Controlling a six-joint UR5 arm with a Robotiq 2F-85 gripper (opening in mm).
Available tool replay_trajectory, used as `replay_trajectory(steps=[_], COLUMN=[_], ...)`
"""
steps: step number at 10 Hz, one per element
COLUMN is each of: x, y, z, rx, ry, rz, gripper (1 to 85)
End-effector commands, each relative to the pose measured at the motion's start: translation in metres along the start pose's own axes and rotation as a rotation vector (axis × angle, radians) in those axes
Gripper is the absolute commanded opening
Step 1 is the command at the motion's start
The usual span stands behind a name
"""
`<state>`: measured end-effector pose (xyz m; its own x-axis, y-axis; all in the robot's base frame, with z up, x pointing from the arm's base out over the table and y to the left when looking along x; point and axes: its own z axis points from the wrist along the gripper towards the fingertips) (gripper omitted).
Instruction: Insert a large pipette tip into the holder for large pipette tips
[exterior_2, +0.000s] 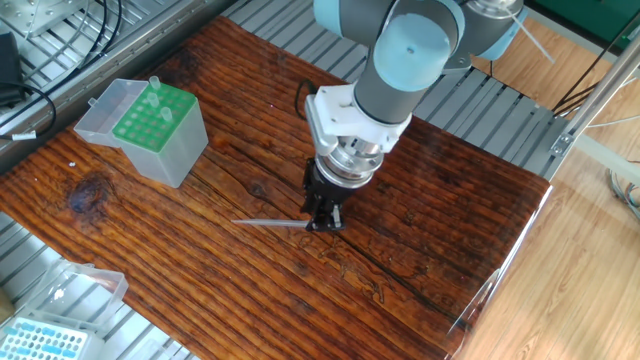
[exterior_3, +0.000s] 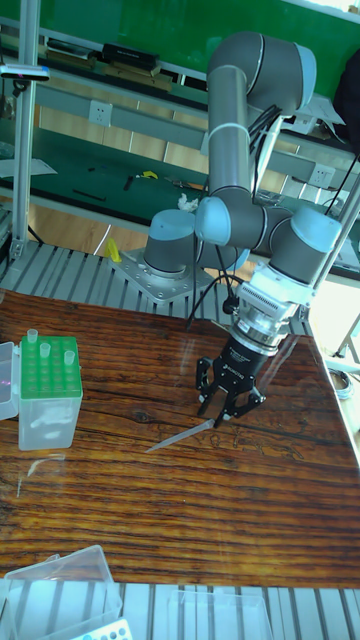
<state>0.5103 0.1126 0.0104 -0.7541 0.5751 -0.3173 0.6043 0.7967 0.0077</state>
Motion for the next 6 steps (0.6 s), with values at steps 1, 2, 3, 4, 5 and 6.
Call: replay_trajectory(steps=[1, 2, 3, 4, 5, 6], x=[0.0005, 0.0021, 0.0029, 0.003, 0.0027, 0.0026], y=[0.0034, 0.004, 0.0035, 0.0031, 0.0028, 0.002], z=[0.0074, 0.0071, 0.0066, 0.0067, 0.0069, 0.007], rx=[0.002, -0.001, 0.0, 0.001, 0.003, 0.006], ry=[-0.005, -0.001, 0.0, -0.001, -0.002, -0.003], rz=[0.011, 0.012, 0.012, 0.013, 0.016, 0.017], gripper=[36.3, 36.0, 35.3, 34.0, 33.7, 32.3])
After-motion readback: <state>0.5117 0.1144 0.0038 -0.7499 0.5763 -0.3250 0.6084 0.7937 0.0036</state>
